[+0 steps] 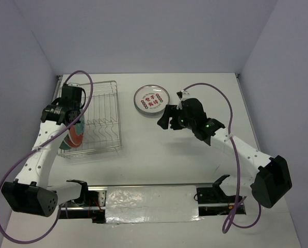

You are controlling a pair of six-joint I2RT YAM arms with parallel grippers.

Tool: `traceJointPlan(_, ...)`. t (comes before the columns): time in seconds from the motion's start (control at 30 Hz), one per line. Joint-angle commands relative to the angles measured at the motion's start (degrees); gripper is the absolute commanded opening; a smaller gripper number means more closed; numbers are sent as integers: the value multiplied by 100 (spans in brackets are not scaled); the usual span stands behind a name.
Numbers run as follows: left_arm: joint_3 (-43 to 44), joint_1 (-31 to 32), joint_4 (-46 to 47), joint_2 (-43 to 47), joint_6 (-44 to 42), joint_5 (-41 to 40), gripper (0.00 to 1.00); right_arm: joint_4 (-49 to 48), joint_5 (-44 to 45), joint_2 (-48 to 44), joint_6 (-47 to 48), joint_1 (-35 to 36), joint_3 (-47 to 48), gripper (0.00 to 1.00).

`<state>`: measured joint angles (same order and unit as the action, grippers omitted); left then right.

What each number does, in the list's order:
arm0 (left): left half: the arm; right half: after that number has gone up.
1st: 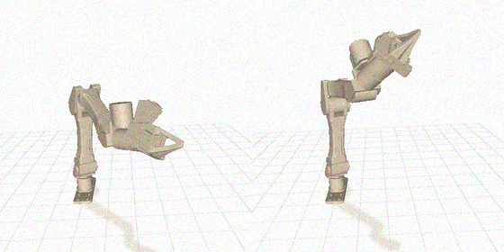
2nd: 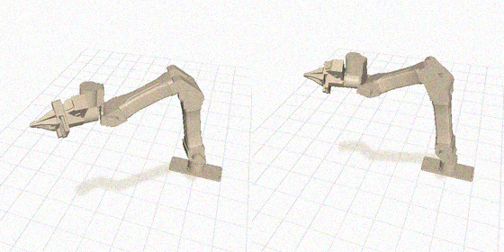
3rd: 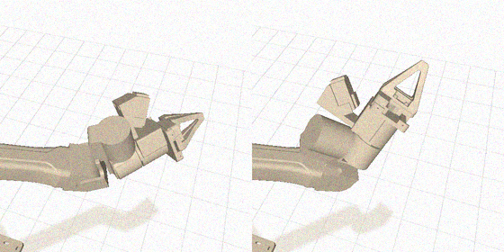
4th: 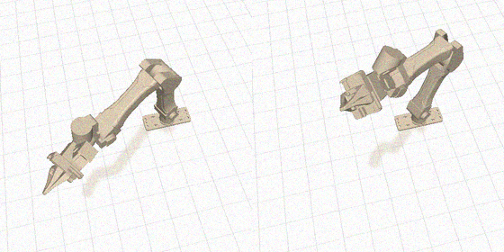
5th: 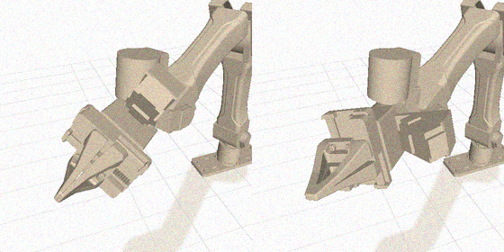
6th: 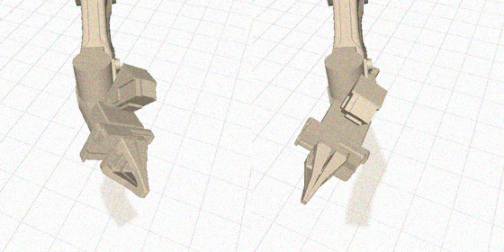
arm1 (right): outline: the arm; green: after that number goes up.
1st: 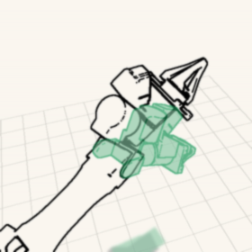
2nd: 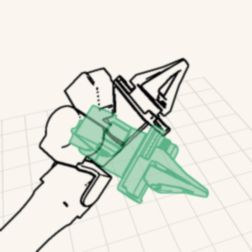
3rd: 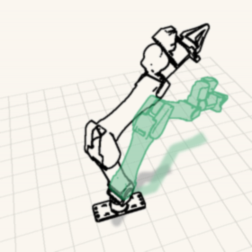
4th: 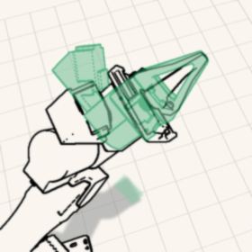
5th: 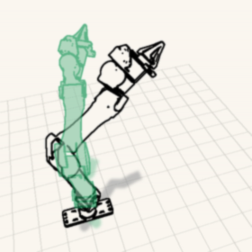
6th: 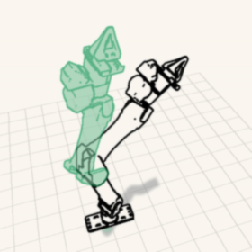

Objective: Unload the plates from the dish rack

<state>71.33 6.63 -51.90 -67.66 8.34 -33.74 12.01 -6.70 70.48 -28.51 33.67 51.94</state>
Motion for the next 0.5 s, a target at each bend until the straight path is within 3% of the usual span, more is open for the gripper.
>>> traceJointPlan(0.0, 689, 276, 620, 341, -447, 465, 0, -225, -7, -306, -40, 61, -53, 77)
traceJointPlan(0.1, 689, 409, 567, 464, -526, 614, 0, -138, 11, -385, -40, 61, 17, 77)
traceJointPlan(0.37, 1277, 444, 496, 701, -78, -353, 0, -32, -68, -509, -32, 87, 202, 77)
traceJointPlan(0.47, 1611, 435, 619, 999, 238, -196, 0, -470, -366, -649, -5, 78, 106, 86)
